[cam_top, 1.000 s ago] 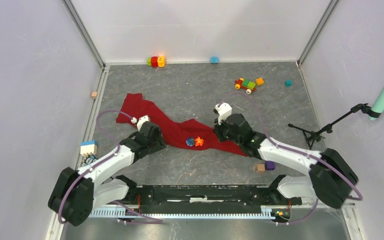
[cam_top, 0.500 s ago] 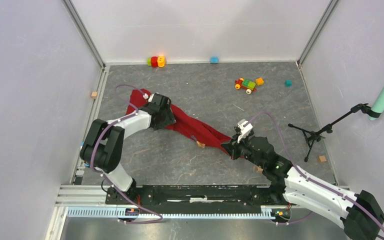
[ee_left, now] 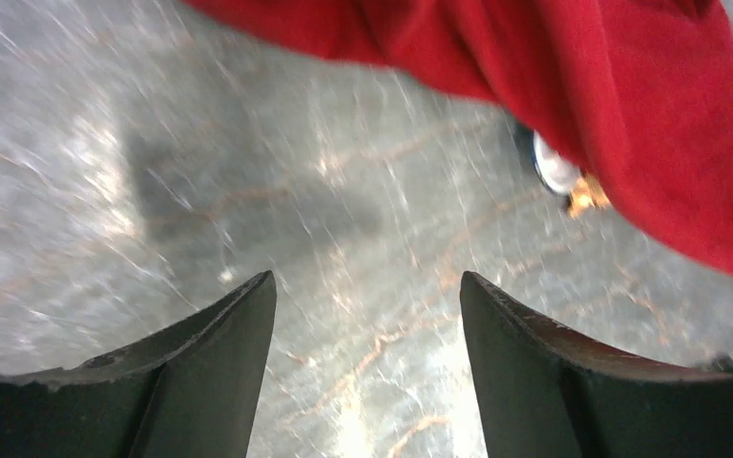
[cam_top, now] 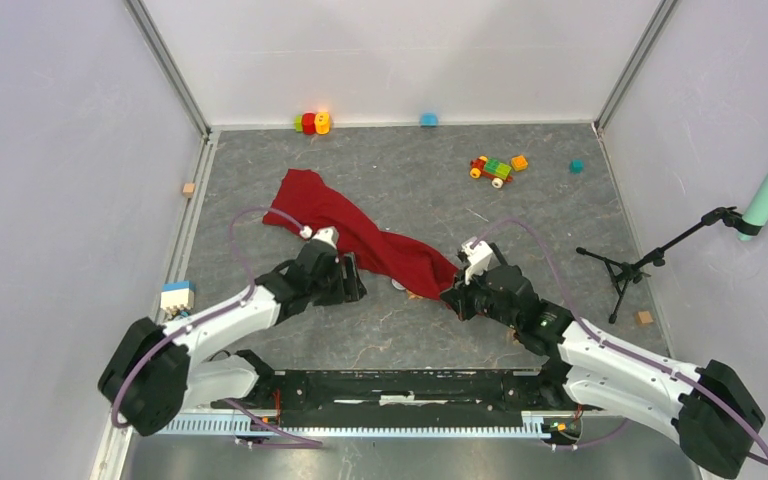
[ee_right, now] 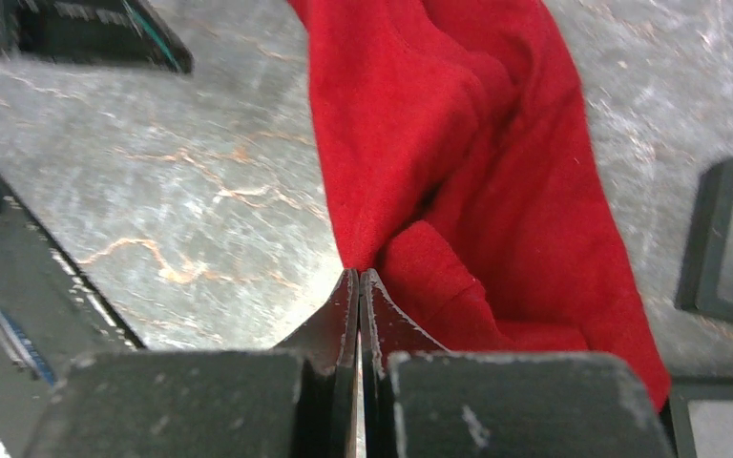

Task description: Remove the brooch from the garment

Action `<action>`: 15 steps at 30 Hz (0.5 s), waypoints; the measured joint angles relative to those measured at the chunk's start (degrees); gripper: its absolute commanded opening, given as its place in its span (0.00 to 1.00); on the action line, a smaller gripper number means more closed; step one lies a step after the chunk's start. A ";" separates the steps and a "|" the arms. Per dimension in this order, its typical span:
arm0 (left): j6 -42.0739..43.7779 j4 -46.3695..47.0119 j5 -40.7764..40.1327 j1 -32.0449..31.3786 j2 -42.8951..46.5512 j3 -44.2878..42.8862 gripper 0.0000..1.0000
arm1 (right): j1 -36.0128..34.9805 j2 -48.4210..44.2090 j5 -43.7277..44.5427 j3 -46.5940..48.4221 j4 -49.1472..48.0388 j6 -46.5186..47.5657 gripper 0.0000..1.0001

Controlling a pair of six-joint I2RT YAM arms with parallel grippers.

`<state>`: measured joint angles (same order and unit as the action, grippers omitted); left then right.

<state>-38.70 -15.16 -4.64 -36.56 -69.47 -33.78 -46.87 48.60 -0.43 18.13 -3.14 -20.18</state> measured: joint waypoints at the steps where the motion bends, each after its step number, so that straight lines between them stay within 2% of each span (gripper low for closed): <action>1: -1.18 1.31 1.75 -0.24 2.23 2.51 0.70 | 0.00 0.26 -0.96 0.63 -0.22 -0.02 0.00; 4: -5.46 6.84 7.04 -0.57 6.58 9.62 0.66 | 0.00 0.83 -3.54 3.19 -0.94 -0.15 0.00; 8: -12.17 18.29 14.08 -0.76 6.62 16.31 0.63 | 0.00 1.66 -6.14 7.34 -2.60 -0.96 0.00; 15: -22.62 42.07 20.70 -3.23 -2.86 21.57 0.60 | 0.00 3.45 -9.70 10.12 -6.95 -4.52 0.00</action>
<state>-61.32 26.92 16.05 -39.79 -72.34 -12.21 -46.87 52.05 -10.13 28.25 -10.09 -24.71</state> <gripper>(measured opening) 0.610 0.004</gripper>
